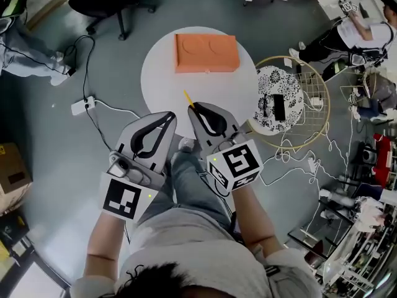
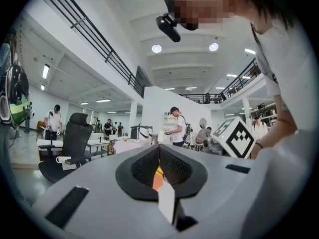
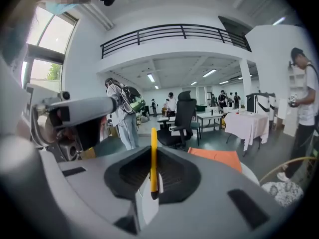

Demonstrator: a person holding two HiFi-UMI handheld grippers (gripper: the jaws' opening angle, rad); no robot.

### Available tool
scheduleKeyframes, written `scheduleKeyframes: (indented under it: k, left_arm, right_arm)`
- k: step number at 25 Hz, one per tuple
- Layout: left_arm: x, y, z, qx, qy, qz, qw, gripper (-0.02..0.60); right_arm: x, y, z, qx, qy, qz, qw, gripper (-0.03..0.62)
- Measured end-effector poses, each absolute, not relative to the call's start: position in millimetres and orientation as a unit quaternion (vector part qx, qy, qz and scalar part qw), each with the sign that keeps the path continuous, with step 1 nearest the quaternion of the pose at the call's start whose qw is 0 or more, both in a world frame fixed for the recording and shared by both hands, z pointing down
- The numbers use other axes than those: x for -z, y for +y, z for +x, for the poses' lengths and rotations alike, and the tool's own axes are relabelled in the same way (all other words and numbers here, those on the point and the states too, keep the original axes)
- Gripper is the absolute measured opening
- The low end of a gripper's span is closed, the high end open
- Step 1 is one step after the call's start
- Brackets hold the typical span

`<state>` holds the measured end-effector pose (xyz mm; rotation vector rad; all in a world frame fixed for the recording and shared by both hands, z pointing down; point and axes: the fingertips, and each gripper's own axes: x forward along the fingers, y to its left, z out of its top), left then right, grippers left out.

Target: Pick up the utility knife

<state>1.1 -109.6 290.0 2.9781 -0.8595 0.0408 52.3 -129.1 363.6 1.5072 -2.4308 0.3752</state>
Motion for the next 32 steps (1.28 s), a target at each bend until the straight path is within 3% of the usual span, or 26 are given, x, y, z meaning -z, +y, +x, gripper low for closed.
scheduleKeyframes:
  k: [19, 32]
  left_arm:
    - [-243.5, -55.0, 21.7, 0.015, -0.207, 0.978, -0.016, 0.011]
    - [-235.3, -21.9, 13.8, 0.017, -0.195, 0.980, -0.022, 0.011]
  right_arm:
    - [-236.4, -29.3, 47.0, 0.005, -0.847, 0.531, 0.000, 0.043]
    - [-222.8, -4.8, 38.2, 0.030, -0.846, 0.533, -0.007, 0.044]
